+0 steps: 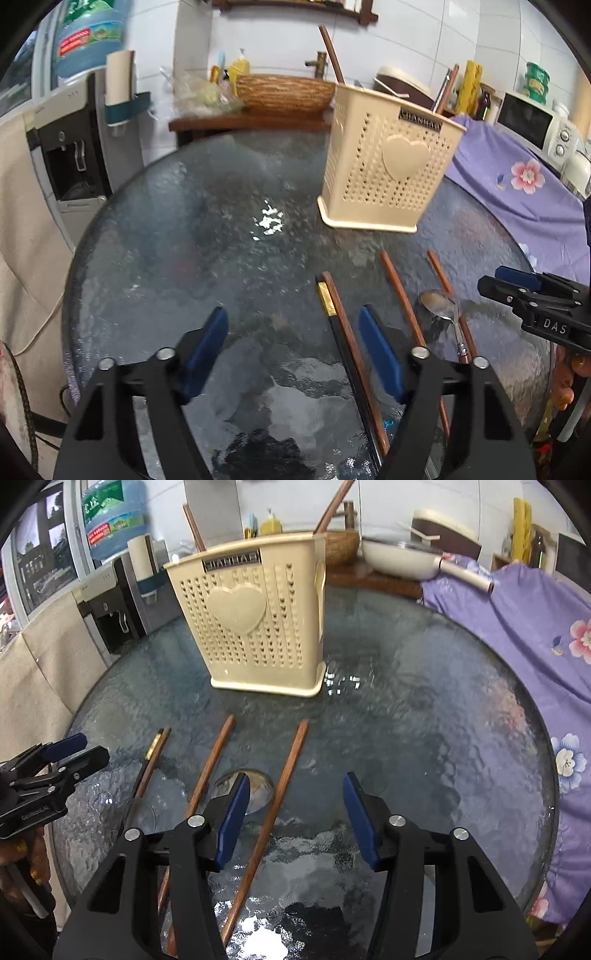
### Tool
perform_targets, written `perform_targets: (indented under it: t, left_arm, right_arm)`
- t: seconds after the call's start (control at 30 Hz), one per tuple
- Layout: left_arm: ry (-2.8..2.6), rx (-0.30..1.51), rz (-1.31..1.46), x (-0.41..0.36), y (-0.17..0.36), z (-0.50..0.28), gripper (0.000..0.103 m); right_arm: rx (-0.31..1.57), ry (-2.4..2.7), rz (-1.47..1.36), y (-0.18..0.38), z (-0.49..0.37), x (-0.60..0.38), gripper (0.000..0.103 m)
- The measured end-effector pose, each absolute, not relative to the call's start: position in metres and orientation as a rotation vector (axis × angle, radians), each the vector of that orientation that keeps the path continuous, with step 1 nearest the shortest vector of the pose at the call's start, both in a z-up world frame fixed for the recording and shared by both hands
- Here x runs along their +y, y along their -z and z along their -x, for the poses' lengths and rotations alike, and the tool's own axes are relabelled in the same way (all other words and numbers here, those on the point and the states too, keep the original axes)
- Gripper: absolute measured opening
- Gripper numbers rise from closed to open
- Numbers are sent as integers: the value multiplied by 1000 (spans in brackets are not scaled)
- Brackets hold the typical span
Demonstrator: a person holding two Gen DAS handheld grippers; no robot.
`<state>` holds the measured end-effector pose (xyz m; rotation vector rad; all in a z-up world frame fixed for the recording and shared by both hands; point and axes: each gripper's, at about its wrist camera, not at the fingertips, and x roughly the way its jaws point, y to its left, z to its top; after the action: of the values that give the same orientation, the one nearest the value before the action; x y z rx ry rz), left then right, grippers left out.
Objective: Organize utensils
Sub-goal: 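Move both open tools back toward the remaining utensils on the table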
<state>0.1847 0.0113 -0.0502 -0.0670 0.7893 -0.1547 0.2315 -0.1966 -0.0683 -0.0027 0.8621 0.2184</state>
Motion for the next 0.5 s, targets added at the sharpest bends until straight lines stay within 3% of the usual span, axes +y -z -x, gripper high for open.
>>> perform_targets:
  t: [0.1, 0.5]
  left_arm:
    - [167, 816, 56, 8, 54, -190, 57]
    - [224, 916, 40, -6, 76, -196, 45]
  right_arm:
    - [884, -220, 2, 69, -235, -198, 51]
    - [911, -229, -12, 74, -239, -199, 51]
